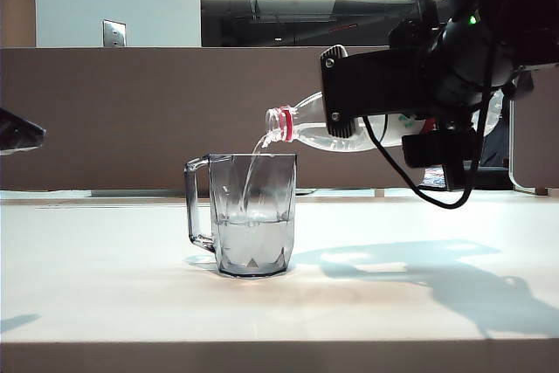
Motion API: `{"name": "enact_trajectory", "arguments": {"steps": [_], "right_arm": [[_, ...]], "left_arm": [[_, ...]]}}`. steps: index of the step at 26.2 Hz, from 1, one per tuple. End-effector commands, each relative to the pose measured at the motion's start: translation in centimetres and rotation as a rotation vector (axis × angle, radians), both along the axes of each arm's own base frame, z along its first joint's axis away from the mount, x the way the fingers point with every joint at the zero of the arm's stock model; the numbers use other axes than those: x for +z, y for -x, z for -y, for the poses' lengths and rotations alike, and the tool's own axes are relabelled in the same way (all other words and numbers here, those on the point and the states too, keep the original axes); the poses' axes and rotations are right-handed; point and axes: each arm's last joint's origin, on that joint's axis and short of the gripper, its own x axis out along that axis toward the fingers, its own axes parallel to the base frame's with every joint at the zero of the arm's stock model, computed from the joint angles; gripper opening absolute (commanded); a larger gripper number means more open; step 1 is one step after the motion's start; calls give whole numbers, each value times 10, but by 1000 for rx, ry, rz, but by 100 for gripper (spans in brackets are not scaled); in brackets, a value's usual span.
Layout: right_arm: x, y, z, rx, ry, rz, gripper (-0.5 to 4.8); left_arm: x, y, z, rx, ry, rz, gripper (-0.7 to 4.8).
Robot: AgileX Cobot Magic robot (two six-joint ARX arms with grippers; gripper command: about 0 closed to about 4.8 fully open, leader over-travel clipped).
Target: Pick up the mineral water bottle on the table and pour water into the mug until it's half full.
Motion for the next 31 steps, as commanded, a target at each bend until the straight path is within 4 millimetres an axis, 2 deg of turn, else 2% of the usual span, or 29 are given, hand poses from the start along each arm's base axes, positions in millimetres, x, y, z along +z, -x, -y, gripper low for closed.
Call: {"name": "enact_trajectory", "arguments": {"steps": [1,16,25,27,31], "right_arm": [[9,-1,-1,-4,-37,49,322],[9,-1,-1,-4,-39,48,322],[4,1,-1,-22,-152,12,322],[2,3,-2,-24,-184,5,302],[-1,5,-3,-29,-247,-10,301]], "left_arm": [[2,0,0,-1,10,12,-5],[2,0,0,-1,9,12,-5],[2,0,0,-1,10,12,-5],[2,0,0,-1,10,12,-5],[2,0,0,-1,10,12,-5]]}}
